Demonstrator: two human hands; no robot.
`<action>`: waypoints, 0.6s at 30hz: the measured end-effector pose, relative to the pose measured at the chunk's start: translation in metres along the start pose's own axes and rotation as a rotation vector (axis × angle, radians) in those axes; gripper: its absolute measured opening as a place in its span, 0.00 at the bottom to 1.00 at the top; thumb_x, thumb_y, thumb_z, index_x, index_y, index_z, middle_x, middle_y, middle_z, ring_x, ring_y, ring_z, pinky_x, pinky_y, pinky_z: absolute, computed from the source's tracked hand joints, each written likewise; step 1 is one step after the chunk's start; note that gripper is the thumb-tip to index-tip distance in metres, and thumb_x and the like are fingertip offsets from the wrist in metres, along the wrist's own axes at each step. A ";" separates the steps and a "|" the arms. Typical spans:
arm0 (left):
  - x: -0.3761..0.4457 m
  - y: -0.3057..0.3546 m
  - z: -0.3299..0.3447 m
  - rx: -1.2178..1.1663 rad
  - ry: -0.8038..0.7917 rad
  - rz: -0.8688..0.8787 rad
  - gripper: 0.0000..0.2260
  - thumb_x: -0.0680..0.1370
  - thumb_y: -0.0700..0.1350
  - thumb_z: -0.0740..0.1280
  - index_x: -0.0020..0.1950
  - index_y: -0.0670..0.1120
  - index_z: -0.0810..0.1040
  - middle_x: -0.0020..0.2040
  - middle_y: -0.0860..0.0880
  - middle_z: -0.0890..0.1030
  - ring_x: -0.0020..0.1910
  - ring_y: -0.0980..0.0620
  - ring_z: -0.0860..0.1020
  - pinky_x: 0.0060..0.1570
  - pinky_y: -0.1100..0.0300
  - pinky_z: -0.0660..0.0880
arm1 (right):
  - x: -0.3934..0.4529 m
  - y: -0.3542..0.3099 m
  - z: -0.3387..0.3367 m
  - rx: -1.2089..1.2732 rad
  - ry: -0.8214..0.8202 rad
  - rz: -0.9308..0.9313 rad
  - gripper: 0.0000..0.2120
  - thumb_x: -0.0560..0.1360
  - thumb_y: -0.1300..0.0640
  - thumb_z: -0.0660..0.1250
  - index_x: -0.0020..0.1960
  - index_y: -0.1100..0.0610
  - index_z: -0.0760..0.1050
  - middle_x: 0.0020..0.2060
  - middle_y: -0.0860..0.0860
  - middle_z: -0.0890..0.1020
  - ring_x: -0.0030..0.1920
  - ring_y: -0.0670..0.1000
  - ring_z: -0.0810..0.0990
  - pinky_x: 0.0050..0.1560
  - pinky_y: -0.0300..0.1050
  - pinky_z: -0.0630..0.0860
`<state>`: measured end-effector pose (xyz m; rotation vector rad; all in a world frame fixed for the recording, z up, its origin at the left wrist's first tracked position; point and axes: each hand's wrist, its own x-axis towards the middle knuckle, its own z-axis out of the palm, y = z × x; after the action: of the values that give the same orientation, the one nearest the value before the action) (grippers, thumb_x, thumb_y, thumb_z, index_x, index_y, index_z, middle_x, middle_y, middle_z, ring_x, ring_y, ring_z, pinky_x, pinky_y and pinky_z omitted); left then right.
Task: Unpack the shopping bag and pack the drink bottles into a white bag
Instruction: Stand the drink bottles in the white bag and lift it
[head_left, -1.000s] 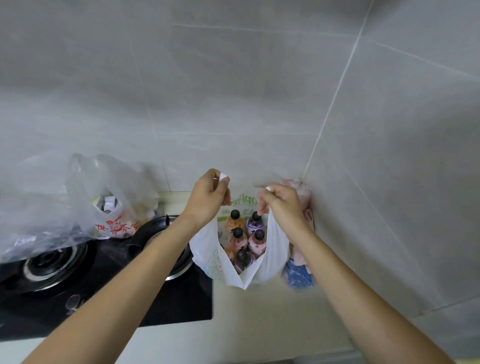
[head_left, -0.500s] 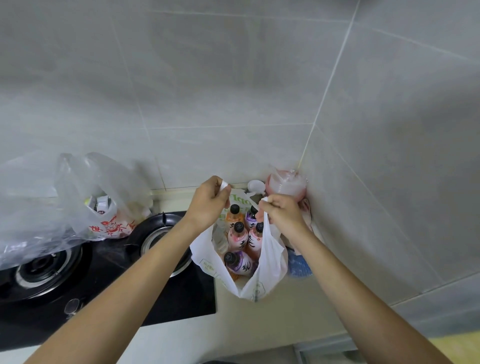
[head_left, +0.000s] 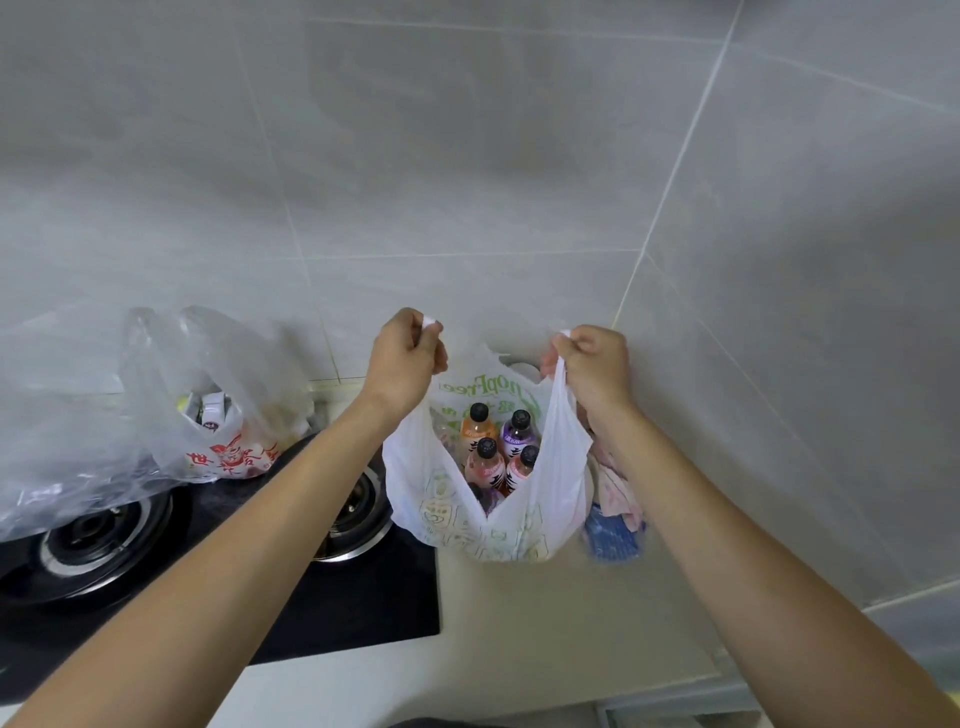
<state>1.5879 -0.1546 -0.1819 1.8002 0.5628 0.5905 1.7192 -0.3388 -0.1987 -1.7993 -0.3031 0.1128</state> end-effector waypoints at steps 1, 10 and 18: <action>0.002 -0.001 0.000 0.003 -0.010 -0.006 0.11 0.86 0.41 0.59 0.55 0.32 0.73 0.34 0.47 0.80 0.35 0.48 0.78 0.44 0.51 0.79 | 0.006 0.002 0.000 0.033 0.027 0.017 0.13 0.79 0.66 0.68 0.41 0.75 0.76 0.29 0.53 0.84 0.31 0.54 0.84 0.38 0.46 0.79; 0.018 -0.020 0.005 0.126 -0.081 -0.054 0.07 0.85 0.40 0.60 0.56 0.39 0.76 0.37 0.48 0.83 0.41 0.48 0.82 0.56 0.47 0.78 | 0.043 0.004 0.003 0.099 0.014 0.021 0.12 0.80 0.66 0.66 0.42 0.73 0.75 0.29 0.52 0.83 0.30 0.48 0.84 0.38 0.47 0.81; 0.014 -0.029 0.014 0.130 -0.111 -0.108 0.07 0.85 0.42 0.61 0.57 0.41 0.77 0.39 0.47 0.84 0.47 0.38 0.82 0.52 0.46 0.78 | 0.029 0.026 0.011 -0.024 -0.201 0.058 0.08 0.80 0.65 0.68 0.46 0.69 0.79 0.34 0.56 0.86 0.35 0.50 0.85 0.43 0.50 0.83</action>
<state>1.6051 -0.1470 -0.2117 1.8986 0.6306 0.3851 1.7483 -0.3261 -0.2247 -1.8238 -0.3961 0.3335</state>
